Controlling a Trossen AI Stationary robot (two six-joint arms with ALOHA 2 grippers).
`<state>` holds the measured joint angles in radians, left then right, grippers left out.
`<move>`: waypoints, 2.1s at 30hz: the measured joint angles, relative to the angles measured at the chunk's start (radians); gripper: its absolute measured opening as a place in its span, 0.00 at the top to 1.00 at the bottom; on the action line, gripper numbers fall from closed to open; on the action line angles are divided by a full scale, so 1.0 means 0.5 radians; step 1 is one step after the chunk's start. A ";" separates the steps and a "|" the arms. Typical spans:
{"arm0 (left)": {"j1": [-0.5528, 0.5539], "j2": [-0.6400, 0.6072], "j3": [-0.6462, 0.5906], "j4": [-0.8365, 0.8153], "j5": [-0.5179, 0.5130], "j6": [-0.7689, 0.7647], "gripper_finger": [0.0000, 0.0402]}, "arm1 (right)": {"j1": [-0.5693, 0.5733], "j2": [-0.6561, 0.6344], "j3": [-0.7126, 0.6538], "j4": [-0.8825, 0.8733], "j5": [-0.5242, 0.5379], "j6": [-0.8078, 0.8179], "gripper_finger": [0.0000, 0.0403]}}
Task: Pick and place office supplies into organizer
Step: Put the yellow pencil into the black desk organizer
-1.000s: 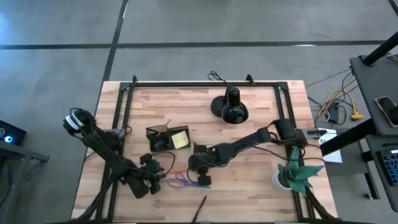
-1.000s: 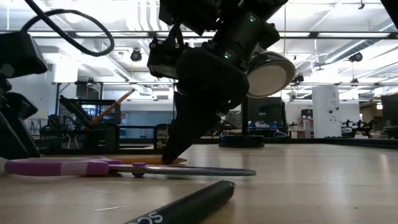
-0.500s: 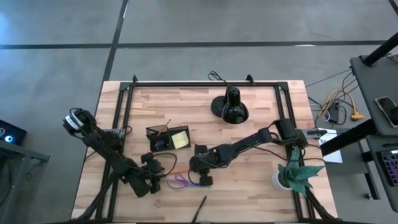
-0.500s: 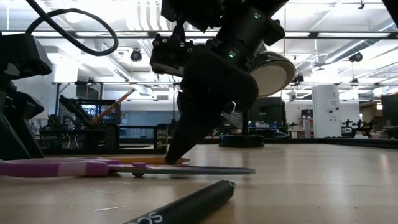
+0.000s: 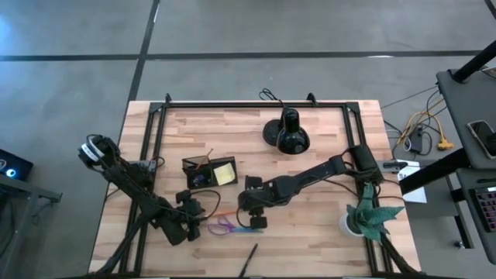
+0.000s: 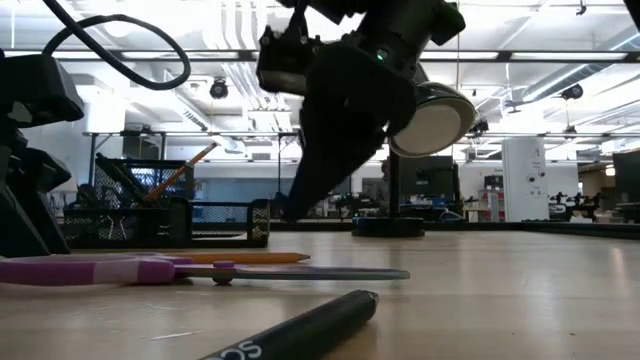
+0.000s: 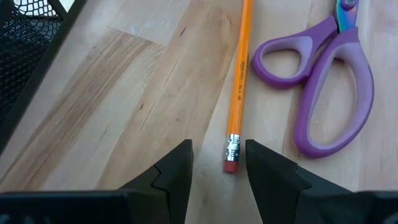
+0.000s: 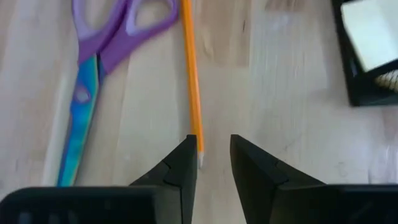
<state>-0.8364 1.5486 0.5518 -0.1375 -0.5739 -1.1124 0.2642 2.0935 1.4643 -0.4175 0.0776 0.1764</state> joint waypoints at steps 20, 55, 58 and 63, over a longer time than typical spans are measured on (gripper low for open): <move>0.000 -0.022 0.013 -0.007 0.008 -0.014 0.67 | 0.008 0.135 -0.014 0.077 -0.052 0.036 0.93; 0.106 0.066 0.023 -0.005 0.189 0.269 0.98 | 0.005 0.158 -0.023 0.074 -0.044 0.014 0.93; 0.127 0.049 0.026 -0.005 0.235 0.270 0.98 | 0.005 0.158 -0.024 0.079 -0.044 0.014 0.93; 0.153 -0.001 0.100 -0.067 0.267 0.376 0.99 | 0.005 0.154 -0.025 0.083 -0.044 0.013 0.93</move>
<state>-0.7600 1.5480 0.6017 -0.1709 -0.4404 -0.9246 0.2665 2.1703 1.4517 -0.3759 0.0555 0.1829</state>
